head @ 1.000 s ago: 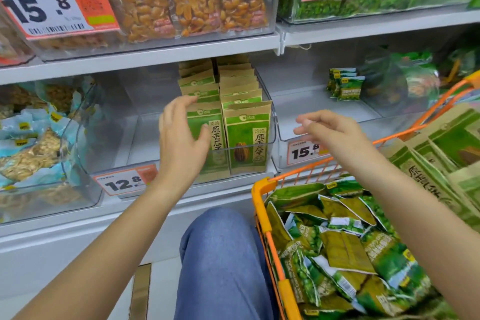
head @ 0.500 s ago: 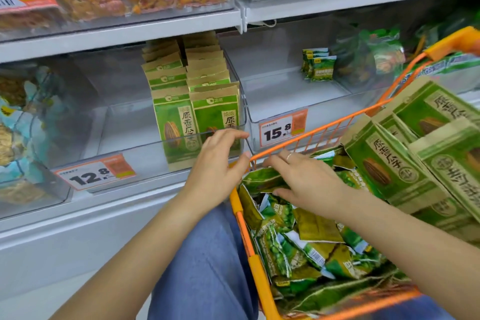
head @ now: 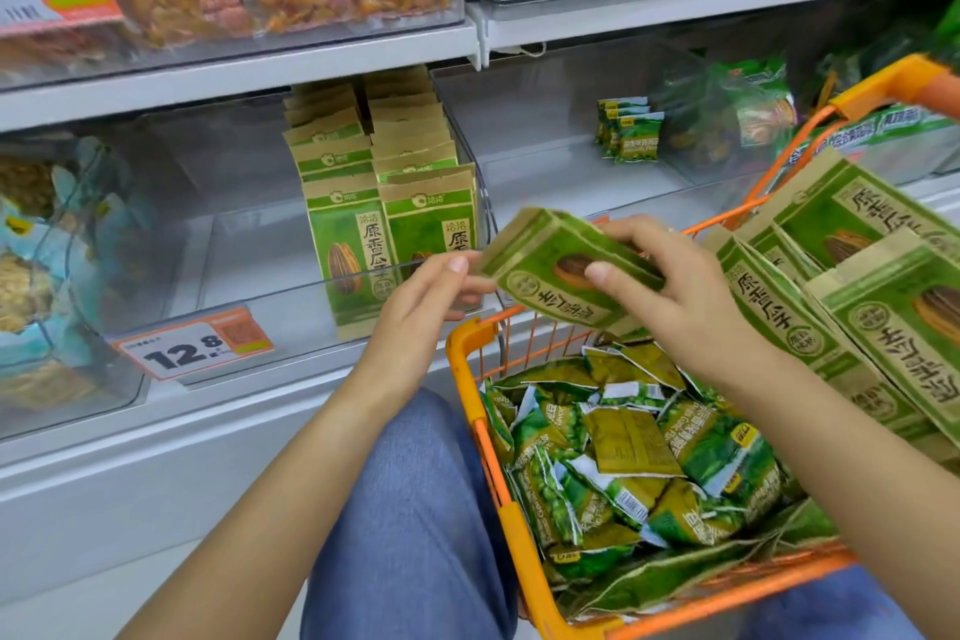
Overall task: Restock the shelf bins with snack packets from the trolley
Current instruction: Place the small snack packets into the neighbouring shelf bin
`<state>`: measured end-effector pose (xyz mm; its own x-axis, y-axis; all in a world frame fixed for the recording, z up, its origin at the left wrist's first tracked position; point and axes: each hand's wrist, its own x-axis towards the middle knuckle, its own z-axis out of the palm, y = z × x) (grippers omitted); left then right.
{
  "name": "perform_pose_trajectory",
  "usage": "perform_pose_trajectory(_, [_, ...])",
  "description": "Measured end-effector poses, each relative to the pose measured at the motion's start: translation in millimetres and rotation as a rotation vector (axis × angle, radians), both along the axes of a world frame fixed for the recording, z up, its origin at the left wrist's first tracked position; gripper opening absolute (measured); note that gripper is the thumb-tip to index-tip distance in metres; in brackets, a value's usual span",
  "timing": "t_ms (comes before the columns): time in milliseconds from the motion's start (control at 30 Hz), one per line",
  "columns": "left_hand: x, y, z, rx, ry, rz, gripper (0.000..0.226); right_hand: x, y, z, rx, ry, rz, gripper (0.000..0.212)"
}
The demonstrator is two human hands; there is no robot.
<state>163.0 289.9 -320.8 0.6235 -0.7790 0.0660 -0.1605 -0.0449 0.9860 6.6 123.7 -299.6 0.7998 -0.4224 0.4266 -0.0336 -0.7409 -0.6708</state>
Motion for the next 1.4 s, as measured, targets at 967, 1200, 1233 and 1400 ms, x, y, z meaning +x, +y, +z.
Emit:
perform_pose_trajectory(967, [85,104,60,0.124,0.219,0.288,0.03,99,41,31,0.073,-0.133,-0.114,0.049])
perform_pose_trajectory(1200, [127,68,44,-0.054,0.406,0.515,0.012,120,28,-19,-0.046,0.114,-0.288,0.054])
perform_pose_trajectory(1233, [133,63,42,-0.051,0.343,0.544,0.013,120,27,-22,-0.074,0.127,-0.297,0.053])
perform_pose_trajectory(1400, [136,41,24,0.073,0.198,0.504,0.023,122,26,-25,-0.155,0.128,-0.312,0.049])
